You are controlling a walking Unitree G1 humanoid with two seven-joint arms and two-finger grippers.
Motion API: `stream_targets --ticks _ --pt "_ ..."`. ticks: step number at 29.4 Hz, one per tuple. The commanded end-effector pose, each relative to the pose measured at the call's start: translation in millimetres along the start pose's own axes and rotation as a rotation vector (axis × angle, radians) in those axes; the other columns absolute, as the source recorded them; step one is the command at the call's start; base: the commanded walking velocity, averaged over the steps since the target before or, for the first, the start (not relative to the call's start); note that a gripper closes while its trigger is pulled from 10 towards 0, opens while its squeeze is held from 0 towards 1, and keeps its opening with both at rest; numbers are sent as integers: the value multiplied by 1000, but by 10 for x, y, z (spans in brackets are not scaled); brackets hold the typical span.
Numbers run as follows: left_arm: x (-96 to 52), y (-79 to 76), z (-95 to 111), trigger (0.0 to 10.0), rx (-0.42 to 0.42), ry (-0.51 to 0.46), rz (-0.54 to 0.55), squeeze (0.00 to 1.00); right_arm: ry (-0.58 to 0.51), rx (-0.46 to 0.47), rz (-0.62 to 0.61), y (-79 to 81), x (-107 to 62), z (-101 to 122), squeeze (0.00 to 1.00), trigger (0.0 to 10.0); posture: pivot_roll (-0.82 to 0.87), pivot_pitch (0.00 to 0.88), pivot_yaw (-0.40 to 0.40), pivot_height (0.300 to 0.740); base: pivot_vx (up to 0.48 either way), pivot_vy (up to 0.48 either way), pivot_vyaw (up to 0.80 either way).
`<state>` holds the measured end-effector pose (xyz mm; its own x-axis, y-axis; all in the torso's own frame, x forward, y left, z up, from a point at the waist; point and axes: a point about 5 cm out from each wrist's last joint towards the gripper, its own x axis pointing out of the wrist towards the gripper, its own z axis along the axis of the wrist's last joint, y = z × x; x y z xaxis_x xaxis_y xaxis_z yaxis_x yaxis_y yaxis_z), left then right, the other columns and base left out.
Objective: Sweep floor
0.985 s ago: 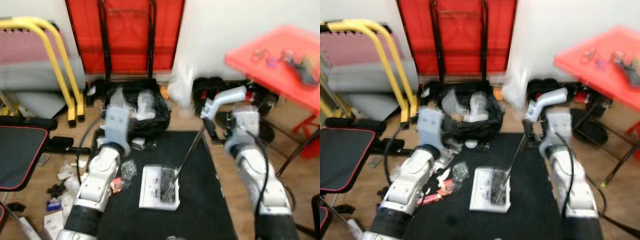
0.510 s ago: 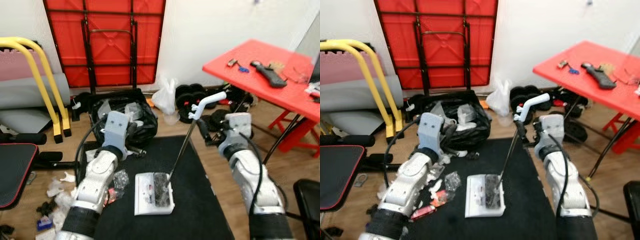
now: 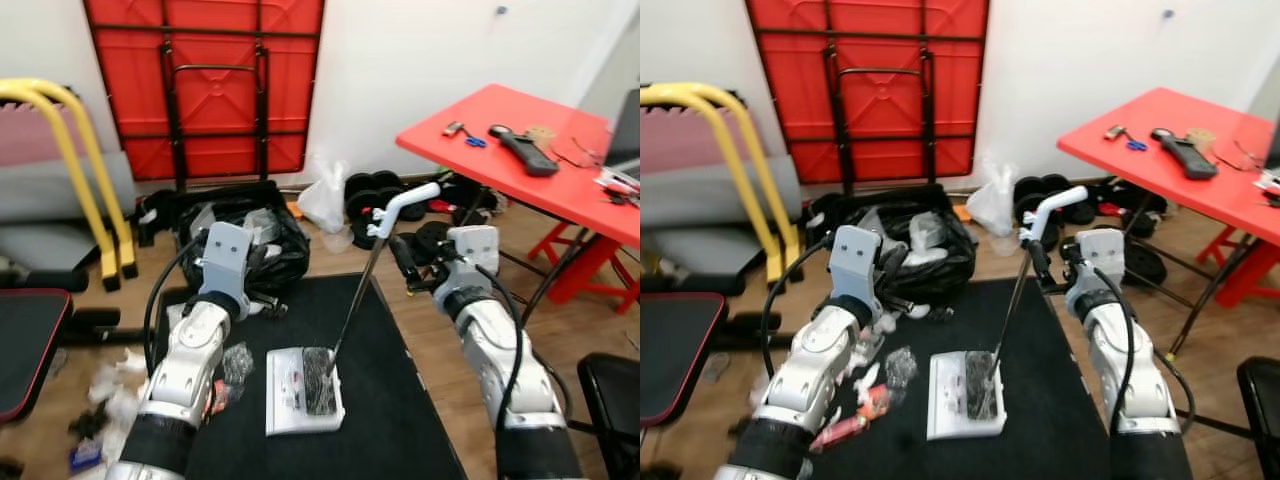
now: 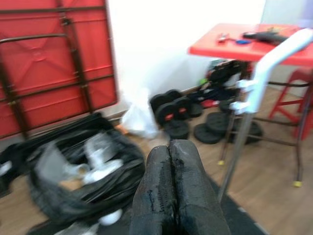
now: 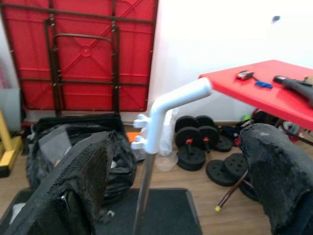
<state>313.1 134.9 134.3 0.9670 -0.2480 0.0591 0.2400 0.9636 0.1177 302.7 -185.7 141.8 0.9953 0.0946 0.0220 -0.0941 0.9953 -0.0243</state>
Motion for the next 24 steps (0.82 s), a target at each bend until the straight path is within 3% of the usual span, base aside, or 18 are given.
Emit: stream_targets --ticks 1,24 --pt "6 -12 4 10000 -1 -9 -14 0 -8 -12 -2 -11 -1 3 0 10000 -194 0 -122 740 304 0 0" --pt "14 -7 13 10000 -1 -19 -17 0 -27 -47 18 3 4 27 0 10000 -199 0 -120 740 320 0 -70"
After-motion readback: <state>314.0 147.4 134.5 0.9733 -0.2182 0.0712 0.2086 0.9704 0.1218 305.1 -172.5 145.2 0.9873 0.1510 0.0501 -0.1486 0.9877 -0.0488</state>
